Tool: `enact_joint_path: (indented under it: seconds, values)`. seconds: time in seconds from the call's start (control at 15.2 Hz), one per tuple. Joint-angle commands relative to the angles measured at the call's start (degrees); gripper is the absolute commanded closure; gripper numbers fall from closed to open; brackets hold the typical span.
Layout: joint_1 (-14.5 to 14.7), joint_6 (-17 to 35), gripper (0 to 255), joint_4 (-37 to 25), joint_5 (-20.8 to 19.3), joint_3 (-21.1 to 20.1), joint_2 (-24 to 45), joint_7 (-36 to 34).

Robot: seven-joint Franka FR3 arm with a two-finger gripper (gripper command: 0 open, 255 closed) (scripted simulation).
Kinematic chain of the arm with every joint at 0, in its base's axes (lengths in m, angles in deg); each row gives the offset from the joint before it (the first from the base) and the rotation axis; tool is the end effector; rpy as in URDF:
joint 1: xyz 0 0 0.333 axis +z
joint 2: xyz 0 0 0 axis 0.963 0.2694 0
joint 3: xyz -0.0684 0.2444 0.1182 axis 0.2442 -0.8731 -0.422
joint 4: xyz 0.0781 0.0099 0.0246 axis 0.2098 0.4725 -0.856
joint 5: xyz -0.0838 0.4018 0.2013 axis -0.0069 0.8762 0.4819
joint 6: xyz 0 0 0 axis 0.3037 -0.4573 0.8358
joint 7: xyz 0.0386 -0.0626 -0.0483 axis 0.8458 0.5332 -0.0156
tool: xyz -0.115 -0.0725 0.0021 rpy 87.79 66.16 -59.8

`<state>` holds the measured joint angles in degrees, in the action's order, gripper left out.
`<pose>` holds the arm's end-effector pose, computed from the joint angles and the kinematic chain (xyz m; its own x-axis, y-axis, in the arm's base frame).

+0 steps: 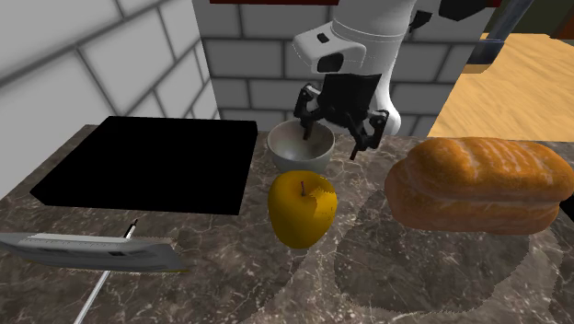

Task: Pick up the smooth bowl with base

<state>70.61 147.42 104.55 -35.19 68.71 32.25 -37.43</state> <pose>0.4443 -0.0243 0.5908 0.9922 -0.1234 -0.0153 -0.1209 -0.9860 0.1146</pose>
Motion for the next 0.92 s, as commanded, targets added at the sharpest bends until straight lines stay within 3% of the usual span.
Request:
enact_joint_path:
  seconds: [0.0, 0.33, 0.4, 0.86]
  values:
    - [-0.03, 0.91, 0, 1.28, 0.02, 0.00, -0.01, -0.23]
    - [0.02, 3.52, 0, 4.67, 0.03, 0.04, -0.79, -0.47]
    - [0.01, 3.57, 255, 4.77, 0.02, 0.06, -0.84, -0.46]
    - [0.02, 3.54, 255, 4.80, 0.03, 0.06, -0.89, -0.46]
